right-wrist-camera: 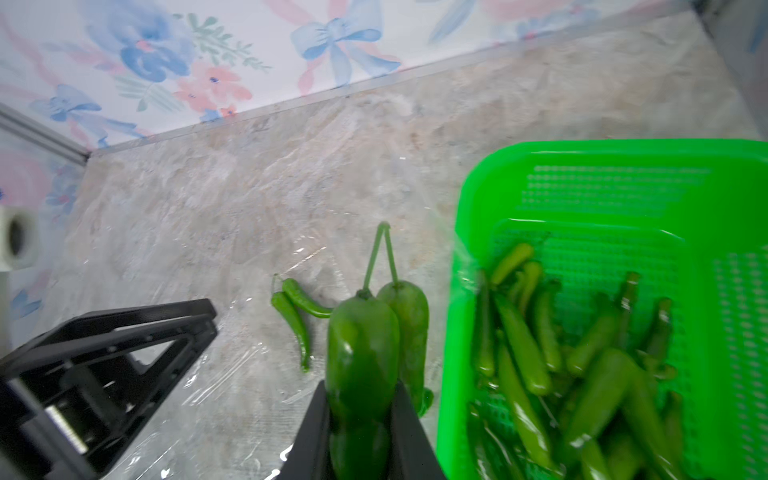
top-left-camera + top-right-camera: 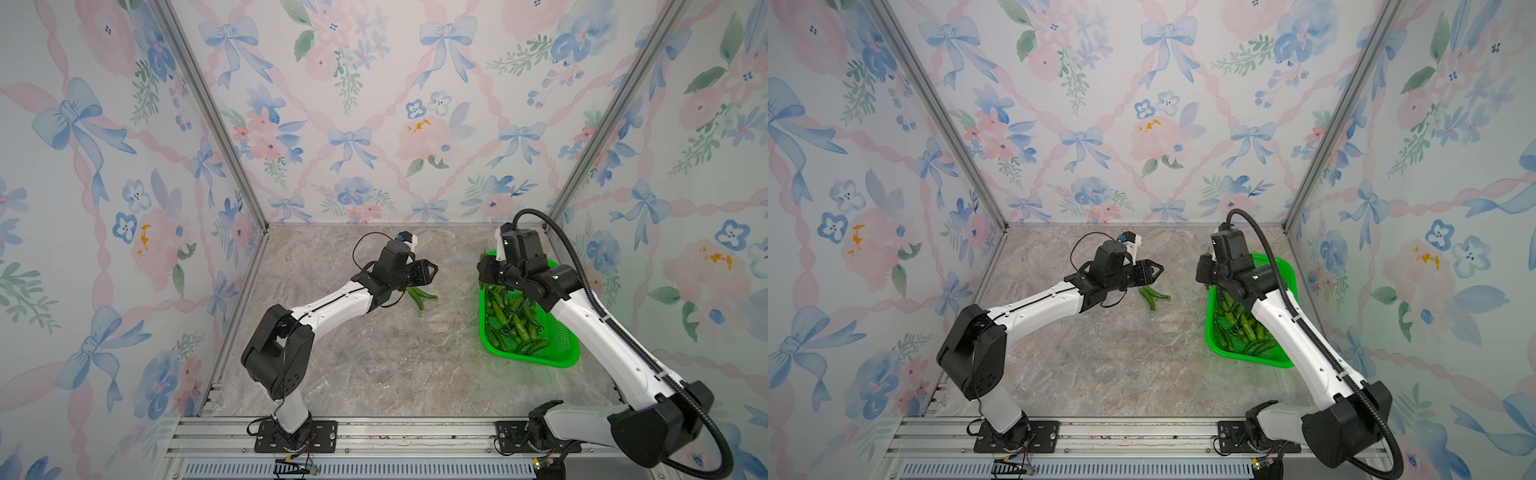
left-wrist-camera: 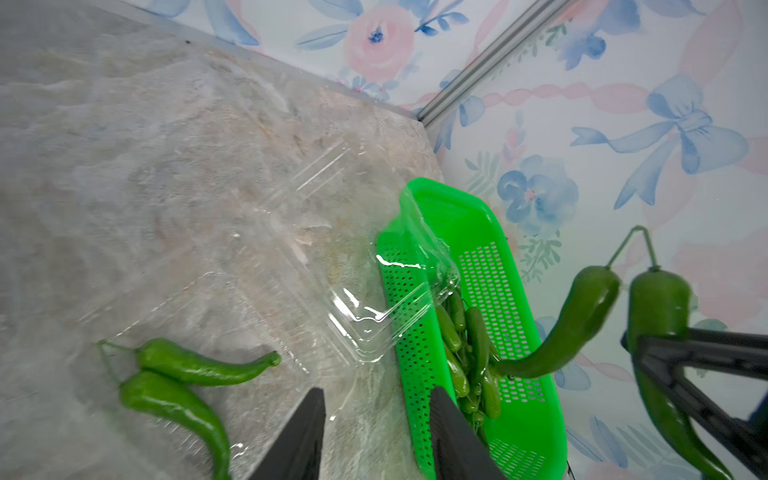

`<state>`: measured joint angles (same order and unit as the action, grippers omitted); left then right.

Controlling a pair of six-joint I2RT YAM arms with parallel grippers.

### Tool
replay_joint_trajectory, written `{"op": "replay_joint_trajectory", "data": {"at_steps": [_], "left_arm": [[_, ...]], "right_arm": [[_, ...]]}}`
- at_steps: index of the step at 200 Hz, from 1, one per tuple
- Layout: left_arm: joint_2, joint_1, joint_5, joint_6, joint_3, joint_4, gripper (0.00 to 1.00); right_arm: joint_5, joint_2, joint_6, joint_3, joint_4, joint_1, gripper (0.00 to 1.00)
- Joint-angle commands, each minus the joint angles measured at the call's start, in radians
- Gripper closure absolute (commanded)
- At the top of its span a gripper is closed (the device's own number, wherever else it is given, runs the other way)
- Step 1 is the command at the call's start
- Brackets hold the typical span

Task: Take small green peppers out of containers
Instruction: Pick up the green pepper from the packing box, then place the green pepper in the basket.

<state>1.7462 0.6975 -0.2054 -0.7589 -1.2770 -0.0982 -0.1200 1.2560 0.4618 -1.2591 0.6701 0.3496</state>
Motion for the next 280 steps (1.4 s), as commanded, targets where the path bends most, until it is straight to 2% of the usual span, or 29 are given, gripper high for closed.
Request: {"op": "replay_joint_trajectory", "data": {"at_steps": [1, 38, 64, 112, 163, 178, 211, 241, 262, 280], "left_arm": [[0.053, 0.049, -0.004, 0.025, -0.069, 0.013, 0.55], [0.135, 0.129, -0.013, 0.026, -0.159, 0.023, 0.55], [0.172, 0.182, -0.014, 0.027, -0.194, 0.028, 0.55], [0.202, 0.236, -0.012, 0.018, -0.185, 0.038, 0.55], [0.182, 0.238, -0.003, 0.009, -0.133, 0.04, 0.56], [0.176, 0.237, 0.0, 0.009, -0.124, 0.041, 0.56], [0.119, 0.208, 0.02, 0.012, -0.061, 0.041, 0.56], [-0.004, 0.134, 0.069, 0.012, 0.073, 0.041, 0.56], [-0.09, 0.075, 0.081, 0.007, 0.167, 0.041, 0.55], [-0.164, 0.029, 0.093, 0.004, 0.24, 0.04, 0.55]], "right_arm": [[0.019, -0.076, -0.003, 0.095, 0.068, -0.106, 0.84], [0.097, -0.154, -0.06, 0.212, 0.09, -0.305, 0.84], [0.136, -0.129, -0.078, 0.271, 0.076, -0.384, 0.84], [0.139, -0.02, -0.077, 0.303, 0.046, -0.396, 0.82], [0.124, -0.012, -0.08, 0.29, 0.073, -0.396, 0.61], [0.123, -0.009, -0.089, 0.275, 0.095, -0.395, 0.59], [0.133, -0.035, -0.107, 0.257, 0.094, -0.336, 0.58], [0.172, -0.016, -0.107, 0.19, 0.042, -0.162, 0.58], [0.139, 0.063, -0.104, 0.102, 0.028, -0.036, 0.59], [0.141, 0.145, -0.107, 0.035, 0.001, 0.03, 0.6]]}}
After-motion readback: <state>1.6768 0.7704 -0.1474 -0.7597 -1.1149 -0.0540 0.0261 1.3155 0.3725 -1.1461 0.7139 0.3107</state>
